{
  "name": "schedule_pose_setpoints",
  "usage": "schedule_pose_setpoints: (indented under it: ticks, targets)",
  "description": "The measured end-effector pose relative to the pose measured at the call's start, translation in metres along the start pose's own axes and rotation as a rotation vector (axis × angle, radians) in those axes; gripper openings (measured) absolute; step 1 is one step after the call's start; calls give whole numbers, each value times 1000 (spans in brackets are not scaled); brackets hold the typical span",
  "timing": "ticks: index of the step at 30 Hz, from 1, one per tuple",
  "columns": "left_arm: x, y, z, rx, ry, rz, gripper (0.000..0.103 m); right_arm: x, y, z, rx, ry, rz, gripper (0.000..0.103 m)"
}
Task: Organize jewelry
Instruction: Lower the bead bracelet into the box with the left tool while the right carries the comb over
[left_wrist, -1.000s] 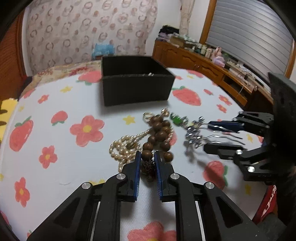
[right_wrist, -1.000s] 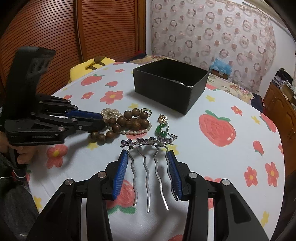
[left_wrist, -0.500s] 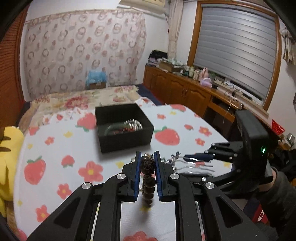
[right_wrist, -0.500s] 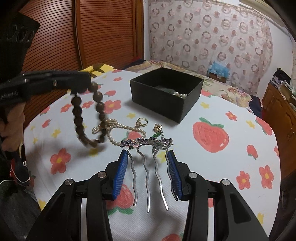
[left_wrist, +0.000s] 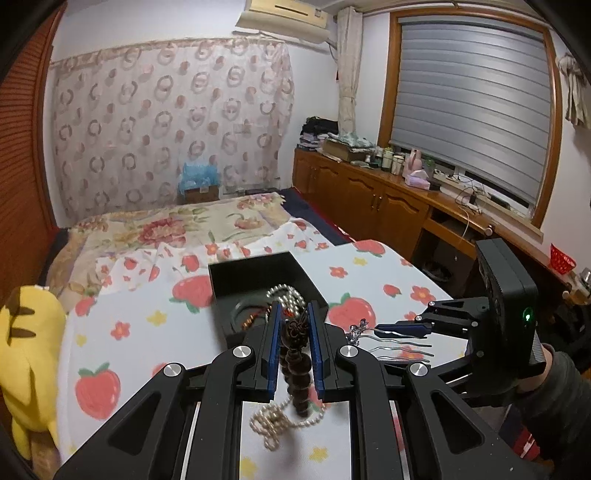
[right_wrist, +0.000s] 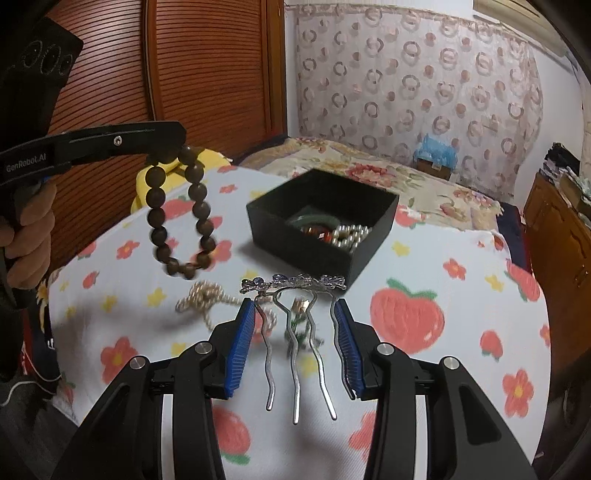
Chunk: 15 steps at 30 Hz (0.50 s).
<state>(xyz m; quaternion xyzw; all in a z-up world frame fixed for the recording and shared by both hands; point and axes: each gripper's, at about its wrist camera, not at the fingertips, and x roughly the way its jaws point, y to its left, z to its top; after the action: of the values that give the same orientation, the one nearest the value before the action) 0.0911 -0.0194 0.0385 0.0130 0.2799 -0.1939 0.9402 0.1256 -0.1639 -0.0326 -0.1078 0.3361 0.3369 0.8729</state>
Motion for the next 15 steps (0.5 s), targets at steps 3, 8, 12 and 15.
schedule_pose_setpoints:
  ticks: [3,8,12,15]
  targets:
    - [3,6,10,0,-9,-1,13,5,-6,14,1,-7,1,46]
    - [14,17,27,6,-15,1,13,18,-18,33,-4,-11,6,46]
    - [23,24,35,2,-11,-2,13,31,-26,47,-2,-8,12,46]
    - [36,32,44,0,-6,-4,13,43,-31,55,-1,-3,20,47]
